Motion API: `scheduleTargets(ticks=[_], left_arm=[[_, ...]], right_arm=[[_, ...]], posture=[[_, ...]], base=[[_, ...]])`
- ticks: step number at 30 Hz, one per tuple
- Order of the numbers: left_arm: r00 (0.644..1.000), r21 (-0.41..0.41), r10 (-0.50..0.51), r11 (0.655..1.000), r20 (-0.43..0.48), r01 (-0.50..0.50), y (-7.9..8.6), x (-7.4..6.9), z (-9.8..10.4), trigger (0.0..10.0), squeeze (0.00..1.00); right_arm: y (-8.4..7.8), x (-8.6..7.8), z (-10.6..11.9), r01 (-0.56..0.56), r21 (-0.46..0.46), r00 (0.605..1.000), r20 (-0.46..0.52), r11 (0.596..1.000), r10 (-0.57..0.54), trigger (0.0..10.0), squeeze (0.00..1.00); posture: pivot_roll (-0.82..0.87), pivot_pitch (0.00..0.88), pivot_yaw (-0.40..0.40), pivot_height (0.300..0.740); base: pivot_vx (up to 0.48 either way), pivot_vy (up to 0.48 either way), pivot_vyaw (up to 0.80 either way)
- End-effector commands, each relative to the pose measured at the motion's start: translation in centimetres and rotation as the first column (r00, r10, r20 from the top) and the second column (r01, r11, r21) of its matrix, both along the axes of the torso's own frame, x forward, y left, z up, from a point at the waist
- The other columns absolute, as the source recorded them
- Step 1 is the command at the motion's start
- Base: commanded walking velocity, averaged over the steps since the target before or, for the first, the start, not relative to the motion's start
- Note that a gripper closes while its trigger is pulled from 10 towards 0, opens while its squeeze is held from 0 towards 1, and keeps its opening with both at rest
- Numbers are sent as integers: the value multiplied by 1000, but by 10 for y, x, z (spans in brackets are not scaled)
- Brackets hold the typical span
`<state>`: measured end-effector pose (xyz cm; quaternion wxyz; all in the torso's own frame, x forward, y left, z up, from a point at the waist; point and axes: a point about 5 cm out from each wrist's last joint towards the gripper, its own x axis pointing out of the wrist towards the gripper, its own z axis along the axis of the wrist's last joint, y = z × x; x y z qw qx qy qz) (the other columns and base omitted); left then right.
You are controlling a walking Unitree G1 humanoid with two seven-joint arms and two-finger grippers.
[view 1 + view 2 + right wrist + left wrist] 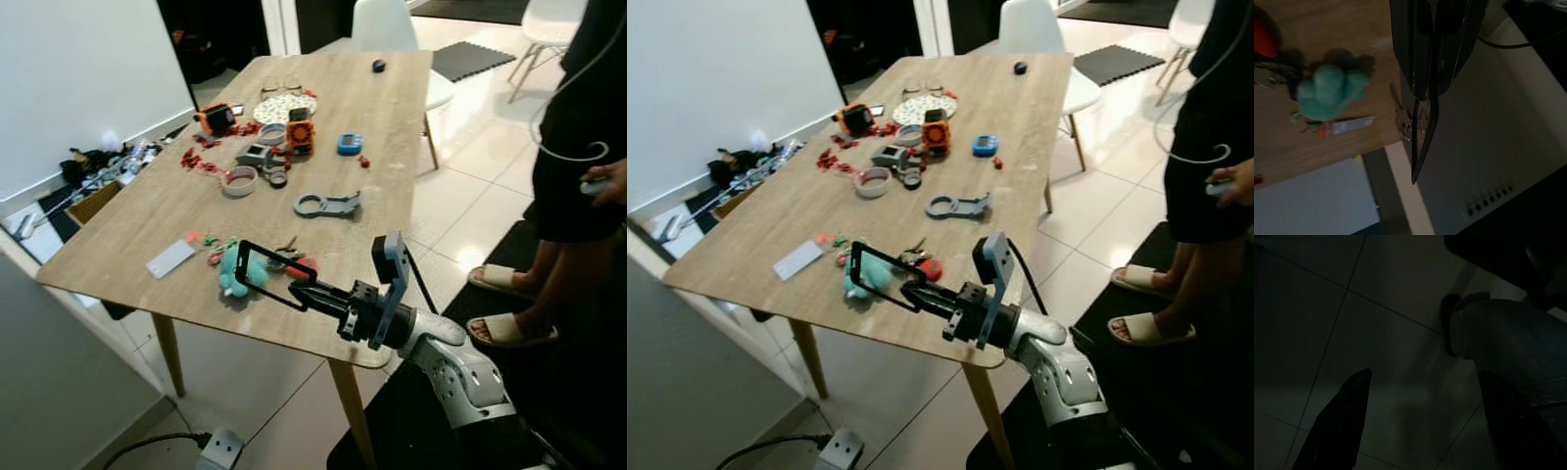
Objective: Hang keys on a hook
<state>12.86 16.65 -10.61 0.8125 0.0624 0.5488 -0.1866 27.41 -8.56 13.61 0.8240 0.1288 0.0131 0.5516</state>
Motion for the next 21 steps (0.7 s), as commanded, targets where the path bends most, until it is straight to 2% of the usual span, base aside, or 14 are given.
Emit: scheduleTargets(ticks=[1,4,8,12,21], left_arm=[[1000,22,4,1000,-20,-3,5,-5,-2,10000,0],[1000,24,5,1000,-21,-4,6,-5,-2,10000,0],[1000,29,5,1000,-20,-4,8,-5,-1,10000,0],[1000,32,6,999,-17,-6,9,-5,-1,10000,0],[1000,45,-5,999,-15,6,11,-6,-1,10000,0]], right_arm=[[6,-2,-9,-11,-30,1000,-13,999,11,10000,0],[6,-1,-12,-3,-44,1000,-19,999,2,10000,0],[7,-3,-36,6,-136,998,-58,991,-14,10000,0],[5,-6,-45,6,-155,997,-80,988,-19,10000,0],[6,-7,-48,0,-159,996,-83,987,-13,10000,0]], posture=[[-139,33,130,740],[-139,33,130,740],[-139,33,131,740],[-136,32,131,740],[-137,32,135,740]], base=[[0,0,775],[0,0,775],[0,0,772],[0,0,772],[0,0,769]])
